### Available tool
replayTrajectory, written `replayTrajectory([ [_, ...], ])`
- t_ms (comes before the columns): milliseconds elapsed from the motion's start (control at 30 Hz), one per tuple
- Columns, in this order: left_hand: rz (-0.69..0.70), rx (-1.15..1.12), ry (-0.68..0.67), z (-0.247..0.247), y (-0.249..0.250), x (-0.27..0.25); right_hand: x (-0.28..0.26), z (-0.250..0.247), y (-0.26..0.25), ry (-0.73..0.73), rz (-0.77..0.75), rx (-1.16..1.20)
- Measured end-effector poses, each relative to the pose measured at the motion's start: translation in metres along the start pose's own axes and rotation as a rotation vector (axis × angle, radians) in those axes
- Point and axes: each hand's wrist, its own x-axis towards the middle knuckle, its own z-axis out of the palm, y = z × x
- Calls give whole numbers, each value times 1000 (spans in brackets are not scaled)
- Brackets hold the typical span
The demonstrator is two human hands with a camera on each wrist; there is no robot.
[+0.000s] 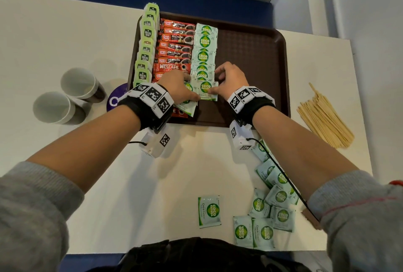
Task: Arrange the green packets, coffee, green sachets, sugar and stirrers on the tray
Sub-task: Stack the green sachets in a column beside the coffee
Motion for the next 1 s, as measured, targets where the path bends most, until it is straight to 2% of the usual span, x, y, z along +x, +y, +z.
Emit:
replayTrajectory([
  [200,-27,13,-20,2,-3,-3,-4,-2,-3,-49,43,25],
  [1000,-16,3,-40,-3,-8,-12,-9,-2,-6,-34,81,95],
])
